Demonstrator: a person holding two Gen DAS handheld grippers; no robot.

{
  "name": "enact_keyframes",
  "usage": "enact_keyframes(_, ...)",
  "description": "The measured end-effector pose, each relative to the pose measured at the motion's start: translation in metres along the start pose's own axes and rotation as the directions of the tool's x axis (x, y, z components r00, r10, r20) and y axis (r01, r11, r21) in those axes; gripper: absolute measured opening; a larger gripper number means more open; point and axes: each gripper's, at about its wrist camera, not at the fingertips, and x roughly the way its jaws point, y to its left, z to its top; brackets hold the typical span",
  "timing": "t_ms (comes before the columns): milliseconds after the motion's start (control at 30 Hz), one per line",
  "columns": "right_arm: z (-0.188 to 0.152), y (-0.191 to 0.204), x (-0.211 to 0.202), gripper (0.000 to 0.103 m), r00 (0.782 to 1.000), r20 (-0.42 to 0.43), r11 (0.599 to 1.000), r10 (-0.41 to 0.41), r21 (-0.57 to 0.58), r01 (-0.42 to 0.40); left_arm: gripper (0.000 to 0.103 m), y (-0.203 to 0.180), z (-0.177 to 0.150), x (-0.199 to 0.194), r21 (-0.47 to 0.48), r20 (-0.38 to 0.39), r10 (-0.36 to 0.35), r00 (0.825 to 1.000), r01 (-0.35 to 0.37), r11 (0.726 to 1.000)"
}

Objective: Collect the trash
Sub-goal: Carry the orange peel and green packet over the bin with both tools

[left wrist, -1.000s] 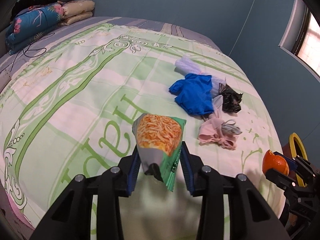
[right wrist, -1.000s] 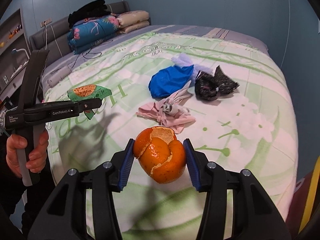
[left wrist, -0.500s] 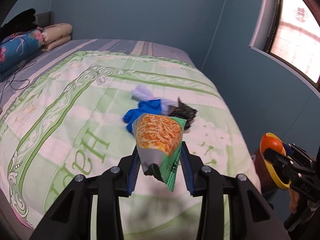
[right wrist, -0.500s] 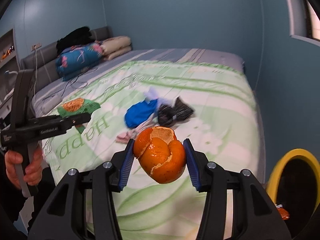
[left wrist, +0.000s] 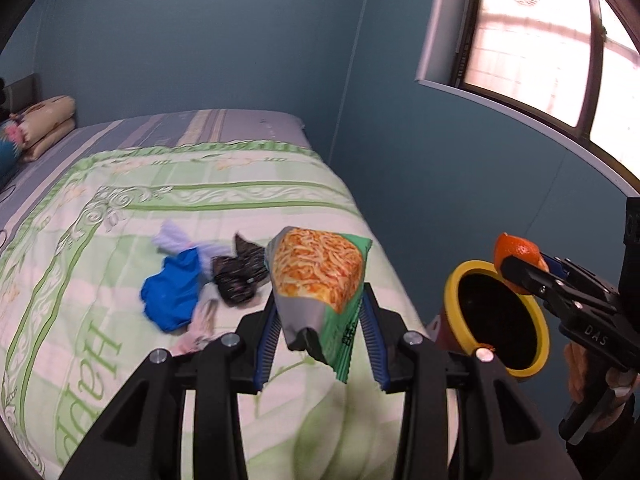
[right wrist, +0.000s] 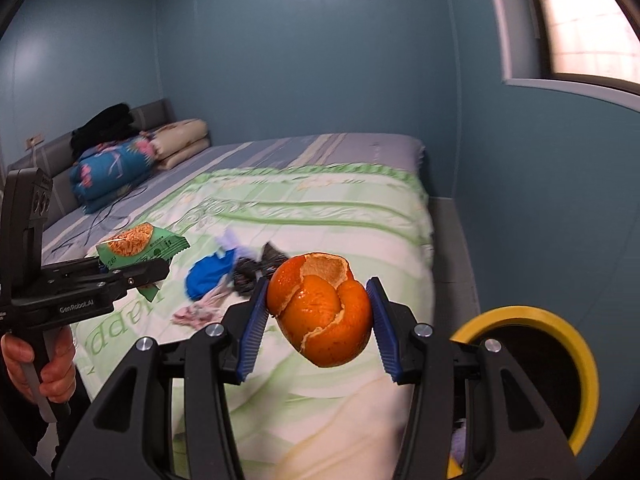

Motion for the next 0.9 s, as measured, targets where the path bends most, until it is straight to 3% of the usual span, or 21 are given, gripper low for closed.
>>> enact_keyframes(367,0.003,-0.071,-0.043,0.046,0.987,0.044,0.985,-0.157,0.082,0.153,0.036,-0.078,0.024,0.025,0.094,0.017,-0.128,0.992,0.126,0.988)
enact_keyframes(567,-0.002,-0.109,-0.059,0.046,0.970,0.049,0.962,-0.238,0.150,0.228,0.037,-0.122,0.030,0.044,0.121,0.007,-0.214,0.977,0.212,0.970)
enact_keyframes(900,-0.027,-0.159,-0.059,0.046,0.945,-0.004,0.917,-0.328,0.237,0.319,0.037,-0.171,0.022,0.098,0.122,-0.081,-0.288,0.954,0.296,0.947)
